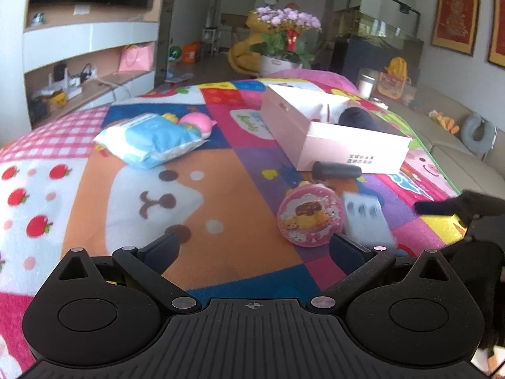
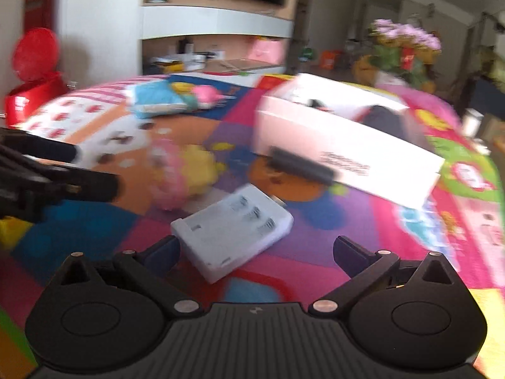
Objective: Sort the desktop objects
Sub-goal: 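Grasp the pink round cartoon figurine with the left tool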
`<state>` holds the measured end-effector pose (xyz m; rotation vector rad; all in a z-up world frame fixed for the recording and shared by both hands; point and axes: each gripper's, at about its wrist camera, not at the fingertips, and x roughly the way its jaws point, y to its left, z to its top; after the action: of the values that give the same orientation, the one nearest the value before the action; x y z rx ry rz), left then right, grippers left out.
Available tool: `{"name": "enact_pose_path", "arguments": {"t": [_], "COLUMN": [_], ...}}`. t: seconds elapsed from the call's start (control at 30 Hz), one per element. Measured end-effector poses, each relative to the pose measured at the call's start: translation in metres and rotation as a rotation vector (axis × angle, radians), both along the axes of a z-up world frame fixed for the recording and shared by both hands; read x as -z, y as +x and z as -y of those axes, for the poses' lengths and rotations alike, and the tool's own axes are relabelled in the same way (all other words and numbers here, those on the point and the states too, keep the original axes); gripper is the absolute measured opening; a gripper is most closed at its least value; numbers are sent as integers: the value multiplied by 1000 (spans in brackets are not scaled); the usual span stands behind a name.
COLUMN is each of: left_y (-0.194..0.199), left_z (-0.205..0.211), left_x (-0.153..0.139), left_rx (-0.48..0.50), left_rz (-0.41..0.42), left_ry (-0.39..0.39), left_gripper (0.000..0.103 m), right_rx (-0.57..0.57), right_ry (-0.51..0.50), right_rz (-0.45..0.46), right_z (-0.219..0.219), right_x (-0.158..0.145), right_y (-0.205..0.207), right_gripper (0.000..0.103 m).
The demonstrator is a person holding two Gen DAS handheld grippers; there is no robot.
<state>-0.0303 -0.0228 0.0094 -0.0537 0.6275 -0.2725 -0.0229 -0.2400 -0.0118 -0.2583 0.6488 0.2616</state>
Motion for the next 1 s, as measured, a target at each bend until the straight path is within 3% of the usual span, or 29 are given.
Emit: {"name": "enact_pose_path", "arguments": {"t": [0.13, 0.3, 0.37, 0.43, 0.5, 0.8, 1.0], "left_y": [5, 12, 19, 26, 29, 14, 9], "left_z": [21, 57, 64, 64, 62, 51, 42], "left_x": [-2, 4, 8, 11, 11, -6, 5], "left_rx": [44, 96, 92, 81, 86, 137, 106], "left_rz": [26, 55, 39, 17, 8, 32, -1], "left_ry": [32, 121, 154, 144, 145, 292, 268], "left_gripper": [103, 98, 77, 74, 61, 61, 62], "right_rx": [168, 310, 341, 368, 377, 374, 375], "right_ry": [-17, 145, 187, 219, 243, 296, 307], "right_rz": [50, 10, 1, -11, -14, -24, -21], "right_z": [30, 71, 80, 85, 89, 96, 97], "right_x": [-2, -2, -1, 0, 0, 1, 0], "right_y": [-1, -1, -1, -1, 0, 0, -1], "right_gripper": [103, 103, 103, 103, 103, 103, 103]}}
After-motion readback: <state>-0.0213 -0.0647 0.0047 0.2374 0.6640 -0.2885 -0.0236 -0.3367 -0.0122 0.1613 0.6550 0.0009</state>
